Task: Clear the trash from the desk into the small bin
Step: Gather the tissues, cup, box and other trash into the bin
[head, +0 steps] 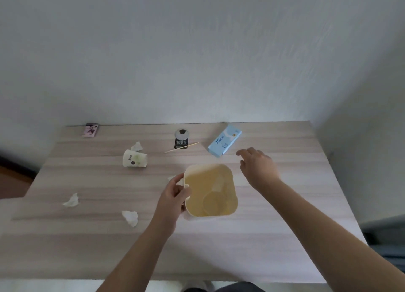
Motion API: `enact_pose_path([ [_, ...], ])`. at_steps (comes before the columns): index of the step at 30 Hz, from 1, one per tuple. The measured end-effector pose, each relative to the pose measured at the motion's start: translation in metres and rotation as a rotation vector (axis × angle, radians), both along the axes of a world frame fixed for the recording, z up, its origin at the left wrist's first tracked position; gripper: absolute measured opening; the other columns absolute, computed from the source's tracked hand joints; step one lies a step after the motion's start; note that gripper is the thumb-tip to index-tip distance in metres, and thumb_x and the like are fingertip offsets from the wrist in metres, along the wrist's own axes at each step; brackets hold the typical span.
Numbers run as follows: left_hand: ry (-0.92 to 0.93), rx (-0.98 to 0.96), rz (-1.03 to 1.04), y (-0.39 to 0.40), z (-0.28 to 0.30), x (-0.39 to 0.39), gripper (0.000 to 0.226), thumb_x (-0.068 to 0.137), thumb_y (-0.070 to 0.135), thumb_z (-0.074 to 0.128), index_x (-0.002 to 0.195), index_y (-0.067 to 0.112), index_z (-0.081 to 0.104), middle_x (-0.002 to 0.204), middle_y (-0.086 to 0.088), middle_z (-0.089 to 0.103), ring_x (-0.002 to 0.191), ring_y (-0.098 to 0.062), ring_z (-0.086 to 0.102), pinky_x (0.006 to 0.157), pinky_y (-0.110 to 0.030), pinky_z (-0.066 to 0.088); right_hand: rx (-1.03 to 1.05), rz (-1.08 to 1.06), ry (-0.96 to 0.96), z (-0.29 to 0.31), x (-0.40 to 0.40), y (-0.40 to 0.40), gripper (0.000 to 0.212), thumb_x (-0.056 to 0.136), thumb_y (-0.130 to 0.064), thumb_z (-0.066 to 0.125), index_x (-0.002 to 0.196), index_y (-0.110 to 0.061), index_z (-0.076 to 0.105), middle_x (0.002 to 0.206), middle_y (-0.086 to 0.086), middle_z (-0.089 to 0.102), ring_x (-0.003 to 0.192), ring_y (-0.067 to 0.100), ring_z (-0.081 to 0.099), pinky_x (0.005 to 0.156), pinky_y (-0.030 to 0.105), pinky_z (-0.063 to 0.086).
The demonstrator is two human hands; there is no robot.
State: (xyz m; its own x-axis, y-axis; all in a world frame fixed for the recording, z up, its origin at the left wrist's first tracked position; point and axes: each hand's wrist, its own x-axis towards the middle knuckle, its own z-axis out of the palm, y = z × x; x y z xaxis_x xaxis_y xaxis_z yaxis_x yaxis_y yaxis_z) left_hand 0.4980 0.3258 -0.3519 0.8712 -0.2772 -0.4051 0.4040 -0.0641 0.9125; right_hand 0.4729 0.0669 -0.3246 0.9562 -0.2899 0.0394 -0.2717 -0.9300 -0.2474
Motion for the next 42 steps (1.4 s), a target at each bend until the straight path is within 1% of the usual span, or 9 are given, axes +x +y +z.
enact_pose_path([
  [6, 0.050, -0.052, -0.062, 0.025, 0.002, 0.046, 0.039, 0.083, 0.019, 0.068, 0.114, 0.043, 0.069, 0.084, -0.009, 0.042, 0.073, -0.022, 0.043, 0.059, -0.029, 0.042, 0.038, 0.016, 0.193, -0.033, 0.065, 0.026, 0.052, 0.087, -0.011, 0.046, 0.138, -0.021, 0.045, 0.130, 0.007, 0.056, 0.107, 0.030, 0.056, 0.086, 0.039, 0.046],
  [11, 0.054, -0.093, -0.055, 0.032, 0.001, 0.079, 0.045, 0.074, 0.025, 0.073, 0.115, 0.043, 0.068, 0.078, -0.005, 0.045, 0.076, -0.024, 0.042, 0.067, -0.038, 0.039, 0.104, -0.048, 0.308, -0.065, 0.122, 0.026, 0.060, 0.088, -0.012, 0.044, 0.147, -0.021, 0.032, 0.140, 0.008, 0.047, 0.117, 0.032, 0.049, 0.094, 0.044, 0.044],
  [15, 0.033, -0.115, -0.052, 0.038, 0.006, 0.104, 0.051, 0.066, 0.035, 0.072, 0.115, 0.047, 0.068, 0.096, -0.010, 0.050, 0.086, -0.027, 0.045, 0.076, -0.045, 0.036, 0.105, -0.083, 0.336, -0.094, 0.156, 0.023, 0.057, 0.094, -0.024, 0.046, 0.148, -0.025, 0.027, 0.153, 0.007, 0.029, 0.132, 0.033, 0.032, 0.098, 0.051, 0.042],
  [21, 0.031, -0.102, -0.062, 0.040, -0.001, 0.124, 0.045, 0.074, 0.027, 0.070, 0.114, 0.049, 0.068, 0.101, -0.008, 0.050, 0.090, -0.028, 0.046, 0.078, -0.046, 0.038, 0.064, -0.148, 0.487, -0.137, 0.167, 0.012, 0.057, 0.097, -0.052, 0.033, 0.148, -0.041, 0.011, 0.161, -0.002, -0.011, 0.146, 0.030, -0.003, 0.102, 0.061, 0.033],
  [24, 0.050, -0.099, -0.070, 0.040, -0.008, 0.125, 0.049, 0.067, 0.035, 0.072, 0.114, 0.048, 0.067, 0.103, -0.008, 0.052, 0.091, -0.028, 0.048, 0.078, -0.046, 0.039, 0.058, -0.133, 0.452, -0.150, 0.150, 0.010, 0.059, 0.096, -0.055, 0.034, 0.147, -0.038, 0.013, 0.161, 0.001, 0.001, 0.146, 0.030, 0.000, 0.103, 0.059, 0.035],
  [29, 0.072, -0.075, -0.073, 0.038, -0.021, 0.123, 0.048, 0.064, 0.039, 0.072, 0.110, 0.052, 0.067, 0.102, -0.008, 0.054, 0.090, -0.026, 0.051, 0.078, -0.045, 0.042, 0.026, -0.200, 0.325, -0.154, 0.131, 0.005, 0.049, 0.093, -0.052, 0.045, 0.131, -0.021, 0.042, 0.154, 0.009, 0.021, 0.143, 0.030, 0.014, 0.103, 0.055, 0.038],
  [32, 0.080, -0.061, -0.074, 0.036, -0.025, 0.123, 0.045, 0.068, 0.034, 0.071, 0.107, 0.056, 0.067, 0.105, -0.007, 0.055, 0.091, -0.025, 0.052, 0.077, -0.043, 0.046, 0.069, -0.265, 0.247, -0.153, 0.131, 0.003, 0.056, 0.088, -0.044, 0.057, 0.134, -0.021, 0.037, 0.155, 0.011, 0.016, 0.142, 0.032, 0.015, 0.102, 0.056, 0.038],
  [36, 0.082, -0.055, -0.073, 0.038, -0.025, 0.123, 0.044, 0.076, 0.024, 0.066, 0.107, 0.054, 0.067, 0.103, -0.008, 0.051, 0.091, -0.025, 0.049, 0.076, -0.039, 0.047, 0.260, -0.526, 0.323, -0.149, 0.139, 0.005, 0.090, 0.084, -0.044, 0.062, 0.149, -0.024, 0.005, 0.153, 0.016, 0.014, 0.137, 0.036, 0.022, 0.106, 0.052, 0.032],
  [42, 0.060, -0.055, -0.128, 0.038, -0.019, 0.126, 0.046, 0.078, 0.020, 0.067, 0.113, 0.049, 0.066, 0.095, -0.010, 0.047, 0.088, -0.026, 0.046, 0.078, -0.046, 0.040, 0.359, -0.572, 0.281, -0.137, 0.130, 0.000, 0.073, 0.082, -0.031, 0.061, 0.142, -0.018, 0.023, 0.129, 0.018, 0.042, 0.118, 0.037, 0.039, 0.093, 0.046, 0.042],
])
